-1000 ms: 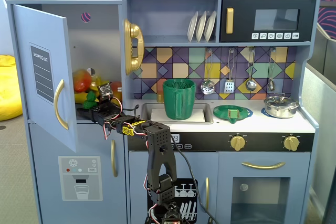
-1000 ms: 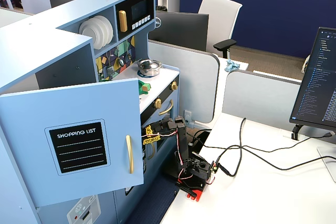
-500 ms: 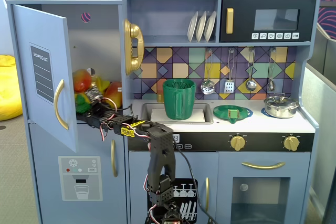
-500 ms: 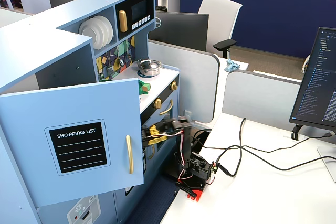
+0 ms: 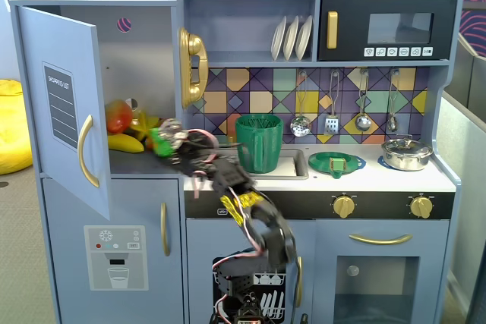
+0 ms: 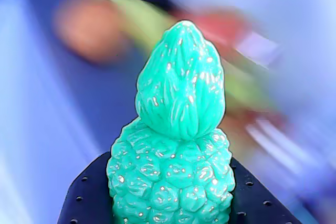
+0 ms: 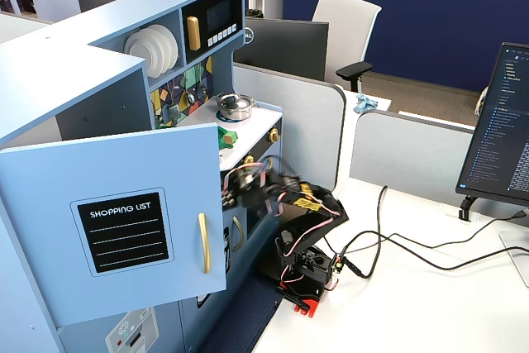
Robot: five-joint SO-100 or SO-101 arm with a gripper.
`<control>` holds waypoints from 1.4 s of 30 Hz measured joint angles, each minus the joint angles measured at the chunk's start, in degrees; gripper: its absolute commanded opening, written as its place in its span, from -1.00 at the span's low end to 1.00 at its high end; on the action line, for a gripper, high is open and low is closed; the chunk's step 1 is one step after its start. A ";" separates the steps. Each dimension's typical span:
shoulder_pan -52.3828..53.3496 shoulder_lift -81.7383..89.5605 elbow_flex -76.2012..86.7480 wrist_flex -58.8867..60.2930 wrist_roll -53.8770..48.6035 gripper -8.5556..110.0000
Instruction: Pick up the green pineapple from the left cabinet and place it in the green recipient
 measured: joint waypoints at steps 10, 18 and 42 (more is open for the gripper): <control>31.55 5.62 -7.56 5.10 24.79 -0.86; 42.54 -13.54 -15.29 -8.96 34.63 -0.86; 39.90 -60.29 -51.42 -17.31 36.30 -0.25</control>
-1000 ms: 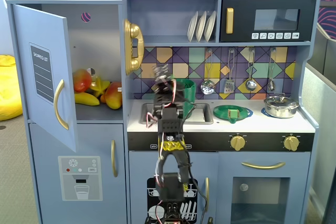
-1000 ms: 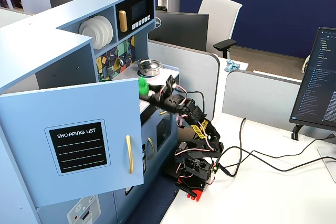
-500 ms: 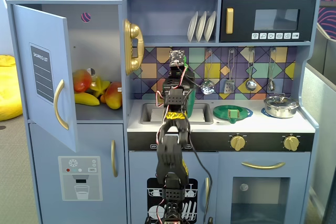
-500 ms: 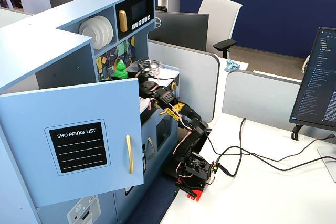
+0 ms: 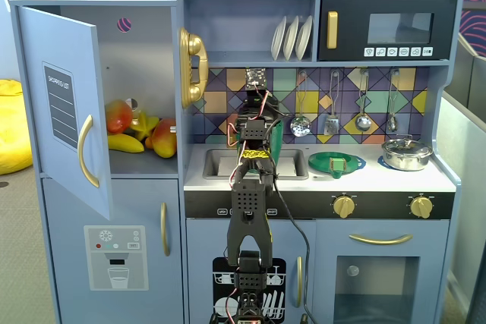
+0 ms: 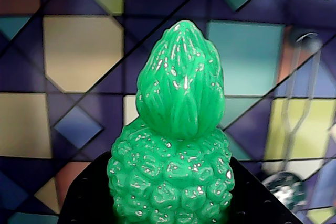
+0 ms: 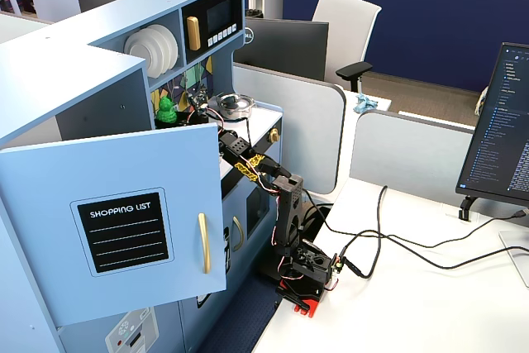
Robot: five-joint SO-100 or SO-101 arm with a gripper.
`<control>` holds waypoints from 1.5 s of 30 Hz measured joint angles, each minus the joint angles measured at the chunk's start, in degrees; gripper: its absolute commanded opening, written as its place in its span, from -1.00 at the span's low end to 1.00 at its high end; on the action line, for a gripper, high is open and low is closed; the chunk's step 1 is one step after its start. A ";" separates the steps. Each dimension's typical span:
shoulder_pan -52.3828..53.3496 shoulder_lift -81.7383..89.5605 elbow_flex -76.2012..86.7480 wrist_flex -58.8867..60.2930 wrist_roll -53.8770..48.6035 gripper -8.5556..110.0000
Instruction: Pick up the green pineapple from the left cabinet and place it in the green recipient
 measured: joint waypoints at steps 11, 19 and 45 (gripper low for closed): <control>0.00 0.18 0.18 0.09 0.70 -0.25; -1.14 21.45 20.92 2.55 -0.88 -0.27; 3.52 89.30 93.96 57.30 0.44 -0.86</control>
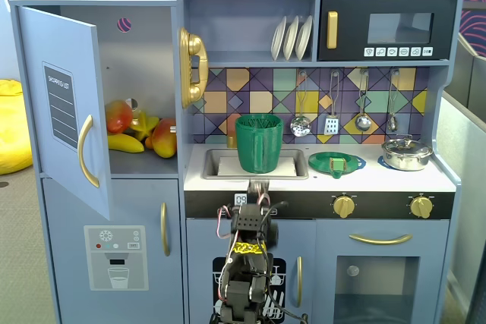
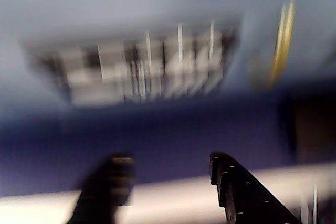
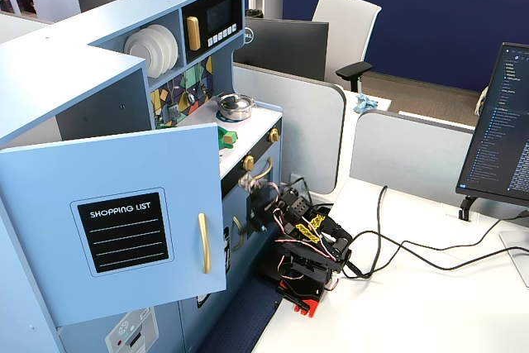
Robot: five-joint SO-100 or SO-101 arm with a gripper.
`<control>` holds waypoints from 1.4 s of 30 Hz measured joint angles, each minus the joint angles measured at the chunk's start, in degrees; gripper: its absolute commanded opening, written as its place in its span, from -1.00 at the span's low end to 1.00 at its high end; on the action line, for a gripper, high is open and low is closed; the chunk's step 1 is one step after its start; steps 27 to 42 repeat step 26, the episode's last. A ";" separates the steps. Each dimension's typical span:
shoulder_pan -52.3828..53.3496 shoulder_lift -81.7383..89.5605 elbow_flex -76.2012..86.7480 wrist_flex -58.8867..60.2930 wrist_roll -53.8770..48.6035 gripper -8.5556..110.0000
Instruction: Pick up the green pineapple from the left cabinet and place it in the green recipient
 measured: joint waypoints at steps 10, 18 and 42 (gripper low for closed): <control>1.85 0.88 10.99 5.45 -0.26 -0.85; 0.70 1.41 11.25 5.98 2.46 -0.83; -3.43 1.67 11.16 6.42 5.10 -0.81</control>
